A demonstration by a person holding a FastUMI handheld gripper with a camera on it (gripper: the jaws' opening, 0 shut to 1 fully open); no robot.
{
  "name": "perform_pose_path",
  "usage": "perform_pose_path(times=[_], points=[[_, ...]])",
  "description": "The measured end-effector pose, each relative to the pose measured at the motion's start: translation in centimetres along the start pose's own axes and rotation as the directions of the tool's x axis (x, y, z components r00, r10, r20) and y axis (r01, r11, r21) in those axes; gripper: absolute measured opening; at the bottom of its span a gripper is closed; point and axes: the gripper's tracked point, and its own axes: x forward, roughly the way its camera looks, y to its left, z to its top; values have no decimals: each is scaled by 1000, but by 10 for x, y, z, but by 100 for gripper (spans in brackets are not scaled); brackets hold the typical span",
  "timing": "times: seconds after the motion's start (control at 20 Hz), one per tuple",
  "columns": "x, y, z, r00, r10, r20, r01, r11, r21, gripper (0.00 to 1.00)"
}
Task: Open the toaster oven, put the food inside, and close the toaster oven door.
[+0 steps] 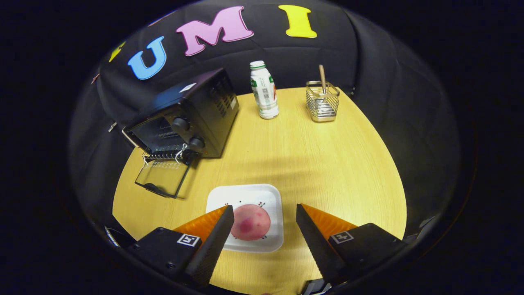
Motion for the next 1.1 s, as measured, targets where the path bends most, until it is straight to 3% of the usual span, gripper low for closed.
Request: perform_pose_path(times=[0.3, 0.7, 0.85, 1.0, 1.05, 1.1], points=[[16, -29, -28, 991, -21, -135, 23, 1000, 9, 100], [34, -43, -60, 965, -87, -247, 60, 992, -112, 98], [37, -45, -62, 960, -111, -256, 75, 986, -148, 79], [38, -44, -63, 958, -109, -266, 75, 988, -135, 70], [38, -44, -64, 955, -108, -276, 75, 989, -126, 53], [37, -42, -64, 954, -95, -286, 64, 991, -117, 49]])
